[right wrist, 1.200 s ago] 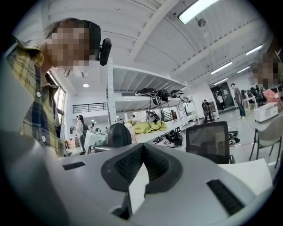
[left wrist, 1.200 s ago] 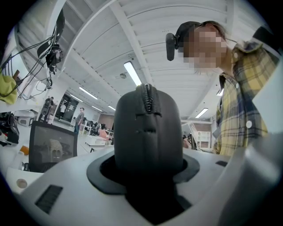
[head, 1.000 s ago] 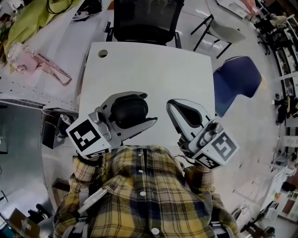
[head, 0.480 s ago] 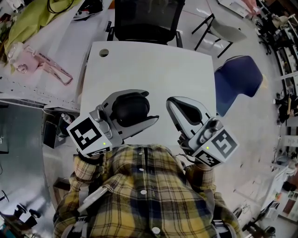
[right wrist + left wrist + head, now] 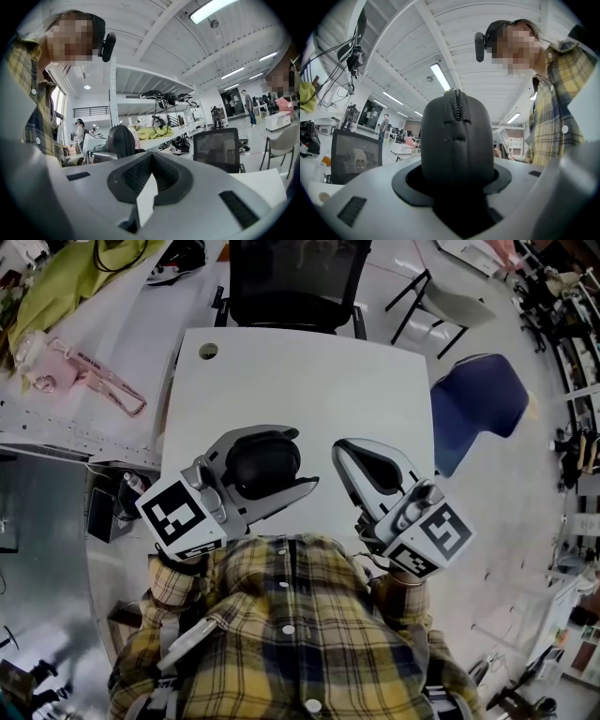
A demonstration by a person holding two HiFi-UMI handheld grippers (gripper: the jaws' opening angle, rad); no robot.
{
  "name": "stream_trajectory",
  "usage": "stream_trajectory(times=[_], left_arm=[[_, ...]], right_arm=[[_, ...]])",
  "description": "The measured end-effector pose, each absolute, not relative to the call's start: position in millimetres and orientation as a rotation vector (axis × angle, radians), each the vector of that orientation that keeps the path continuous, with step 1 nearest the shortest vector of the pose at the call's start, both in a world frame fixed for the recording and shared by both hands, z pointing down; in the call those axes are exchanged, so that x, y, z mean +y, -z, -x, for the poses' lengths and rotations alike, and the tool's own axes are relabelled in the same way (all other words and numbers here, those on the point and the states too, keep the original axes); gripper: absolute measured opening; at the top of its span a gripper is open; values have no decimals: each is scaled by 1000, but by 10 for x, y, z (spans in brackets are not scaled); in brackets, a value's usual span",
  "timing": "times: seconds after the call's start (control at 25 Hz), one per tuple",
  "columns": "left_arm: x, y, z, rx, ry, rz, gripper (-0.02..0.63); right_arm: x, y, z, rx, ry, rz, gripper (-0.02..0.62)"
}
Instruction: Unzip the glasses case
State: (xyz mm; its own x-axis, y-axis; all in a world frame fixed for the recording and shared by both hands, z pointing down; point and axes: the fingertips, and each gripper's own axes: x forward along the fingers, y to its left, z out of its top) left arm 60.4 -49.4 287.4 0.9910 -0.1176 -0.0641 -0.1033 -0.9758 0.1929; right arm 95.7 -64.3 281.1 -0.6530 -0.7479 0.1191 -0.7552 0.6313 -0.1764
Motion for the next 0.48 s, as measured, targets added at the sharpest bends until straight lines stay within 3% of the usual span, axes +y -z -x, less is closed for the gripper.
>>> stream_trajectory(times=[0.48], left_arm=[[-503, -2876, -611, -166, 120, -2938, 247]], right_arm=[[-643, -2846, -925, -2811, -339, -1258, -2]])
